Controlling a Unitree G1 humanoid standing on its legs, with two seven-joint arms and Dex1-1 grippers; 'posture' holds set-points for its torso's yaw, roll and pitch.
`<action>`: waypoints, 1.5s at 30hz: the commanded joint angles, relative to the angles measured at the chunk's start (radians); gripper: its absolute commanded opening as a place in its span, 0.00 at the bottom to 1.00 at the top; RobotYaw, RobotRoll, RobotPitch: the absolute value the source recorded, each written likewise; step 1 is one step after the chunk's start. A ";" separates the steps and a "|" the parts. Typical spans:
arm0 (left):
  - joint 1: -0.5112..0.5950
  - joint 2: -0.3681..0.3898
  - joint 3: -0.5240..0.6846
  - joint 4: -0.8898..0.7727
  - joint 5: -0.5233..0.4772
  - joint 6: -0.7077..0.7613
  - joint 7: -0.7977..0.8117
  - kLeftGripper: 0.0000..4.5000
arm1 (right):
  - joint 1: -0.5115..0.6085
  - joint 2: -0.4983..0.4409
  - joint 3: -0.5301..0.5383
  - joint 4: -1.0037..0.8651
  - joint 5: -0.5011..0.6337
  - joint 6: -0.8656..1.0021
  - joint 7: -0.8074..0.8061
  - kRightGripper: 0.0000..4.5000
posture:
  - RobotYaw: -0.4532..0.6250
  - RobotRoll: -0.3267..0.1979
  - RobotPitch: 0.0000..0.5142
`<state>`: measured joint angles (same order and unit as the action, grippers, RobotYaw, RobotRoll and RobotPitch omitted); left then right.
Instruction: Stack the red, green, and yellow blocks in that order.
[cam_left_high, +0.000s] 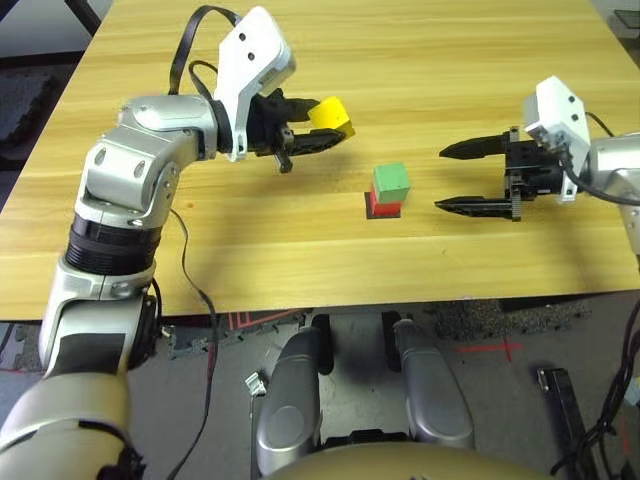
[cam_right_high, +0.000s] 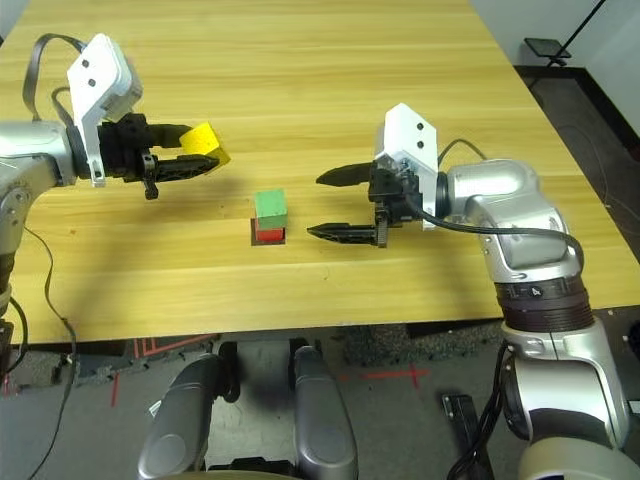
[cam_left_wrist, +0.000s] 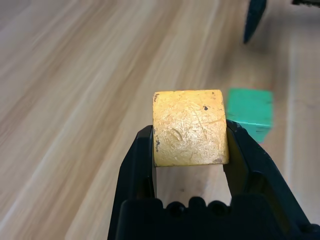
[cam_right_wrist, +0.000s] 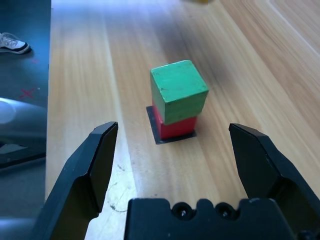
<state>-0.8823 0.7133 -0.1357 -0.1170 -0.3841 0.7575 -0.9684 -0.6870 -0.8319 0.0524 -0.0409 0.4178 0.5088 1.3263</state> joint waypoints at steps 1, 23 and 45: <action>-0.011 -0.014 -0.021 -0.063 -0.034 0.032 -0.034 0.43 | 0.004 -0.034 -0.030 -0.036 0.032 0.023 0.013 1.00 | 0.64 0.75 0.49; -0.132 -0.118 -0.184 0.041 0.069 -0.019 -0.101 0.43 | 0.024 -0.107 -0.048 -0.025 0.042 0.014 0.037 1.00 | 0.61 0.78 0.52; -0.162 -0.164 -0.242 0.105 0.154 -0.035 -0.137 0.43 | 0.042 -0.074 -0.049 -0.036 0.053 0.010 -0.003 1.00 | 0.60 0.80 0.53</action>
<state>-1.0282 0.5599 -0.3689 -0.0125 -0.2403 0.7332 -1.0981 -0.6530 -0.9076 0.0191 -0.0665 0.4541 0.5208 1.3216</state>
